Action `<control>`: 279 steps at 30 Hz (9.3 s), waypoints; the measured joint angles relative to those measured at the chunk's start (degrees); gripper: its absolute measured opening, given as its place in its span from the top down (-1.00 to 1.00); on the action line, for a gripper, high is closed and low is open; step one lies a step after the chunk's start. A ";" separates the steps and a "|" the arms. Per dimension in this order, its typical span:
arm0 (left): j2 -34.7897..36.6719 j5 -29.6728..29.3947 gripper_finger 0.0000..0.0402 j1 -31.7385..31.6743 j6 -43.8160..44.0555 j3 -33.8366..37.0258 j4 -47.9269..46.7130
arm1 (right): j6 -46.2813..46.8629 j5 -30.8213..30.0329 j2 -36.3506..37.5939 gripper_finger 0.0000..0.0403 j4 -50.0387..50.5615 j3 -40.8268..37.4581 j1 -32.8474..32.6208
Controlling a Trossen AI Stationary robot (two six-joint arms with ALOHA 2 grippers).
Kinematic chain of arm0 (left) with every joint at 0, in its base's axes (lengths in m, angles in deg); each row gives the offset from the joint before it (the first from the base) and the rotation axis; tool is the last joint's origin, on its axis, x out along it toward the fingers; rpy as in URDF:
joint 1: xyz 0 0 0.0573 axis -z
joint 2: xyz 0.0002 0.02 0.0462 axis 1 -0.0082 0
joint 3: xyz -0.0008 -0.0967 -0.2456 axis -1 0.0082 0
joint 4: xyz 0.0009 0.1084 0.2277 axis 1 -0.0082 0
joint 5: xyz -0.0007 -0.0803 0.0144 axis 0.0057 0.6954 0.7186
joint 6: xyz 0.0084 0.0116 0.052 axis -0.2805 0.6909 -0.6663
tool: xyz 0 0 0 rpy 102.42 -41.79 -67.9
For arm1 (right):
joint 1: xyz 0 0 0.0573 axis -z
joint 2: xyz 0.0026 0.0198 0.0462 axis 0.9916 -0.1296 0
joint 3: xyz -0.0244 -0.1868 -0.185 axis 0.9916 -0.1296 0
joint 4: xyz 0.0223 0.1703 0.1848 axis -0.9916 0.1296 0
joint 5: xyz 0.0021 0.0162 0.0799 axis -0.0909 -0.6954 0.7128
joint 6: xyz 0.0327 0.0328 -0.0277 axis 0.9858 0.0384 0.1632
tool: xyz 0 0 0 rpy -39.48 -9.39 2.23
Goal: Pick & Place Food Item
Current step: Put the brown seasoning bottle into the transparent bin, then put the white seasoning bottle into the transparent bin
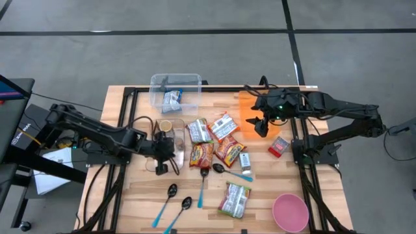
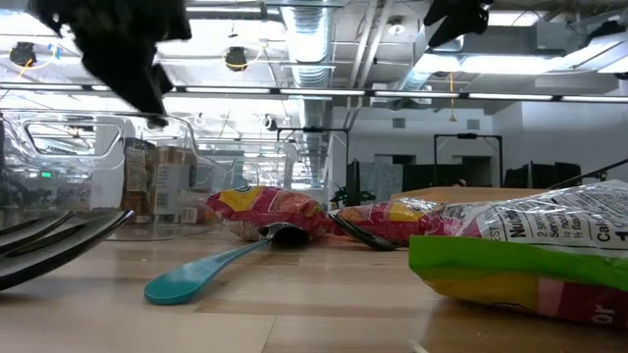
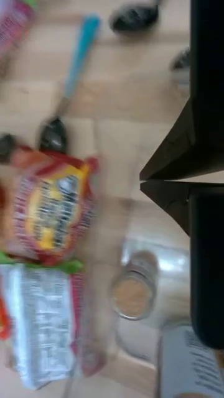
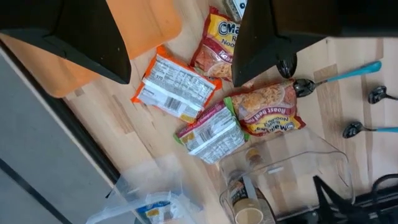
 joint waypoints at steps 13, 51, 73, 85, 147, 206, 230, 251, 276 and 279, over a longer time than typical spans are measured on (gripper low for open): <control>-8.52 4.90 1.00 -7.05 -13.73 4.02 7.69 | -0.18 0.03 -0.02 -0.35 -2.18 -0.80 -0.33; -7.43 -5.36 1.00 -10.65 -14.49 2.95 7.82 | 0.98 -0.04 -0.02 -0.35 -2.63 -0.78 -0.35; 35.67 -5.68 0.97 -10.80 -8.27 2.92 22.21 | -3.00 1.52 0.25 -0.35 -6.08 0.47 -0.35; 35.64 -13.42 0.65 -10.80 -10.65 2.86 22.18 | -1.83 1.59 0.24 -0.35 -5.58 1.19 0.07; 33.25 -14.75 0.48 -10.80 -17.12 2.92 22.75 | 64.21 6.22 0.68 -0.35 -17.10 -30.07 -20.14; 26.16 -14.89 0.48 -11.42 -23.08 2.95 31.70 | -75.46 4.45 -28.46 -0.35 -11.58 -8.84 -16.44; 26.16 -14.94 0.48 -11.41 -22.91 2.95 31.66 | -82.65 14.94 -35.40 -0.35 -7.02 -8.27 -15.10; 26.16 -14.91 0.48 -11.44 -22.87 2.95 31.66 | -82.21 14.64 -35.32 -0.35 -10.99 -14.68 -9.17; 26.14 -14.59 0.48 -11.33 -22.44 4.65 32.93 | -65.60 18.49 -29.96 0.07 -8.95 -14.71 -13.00; 26.14 -14.61 0.48 -11.33 -22.52 4.65 33.57 | -58.80 17.98 -25.94 0.07 -9.80 -14.73 -12.39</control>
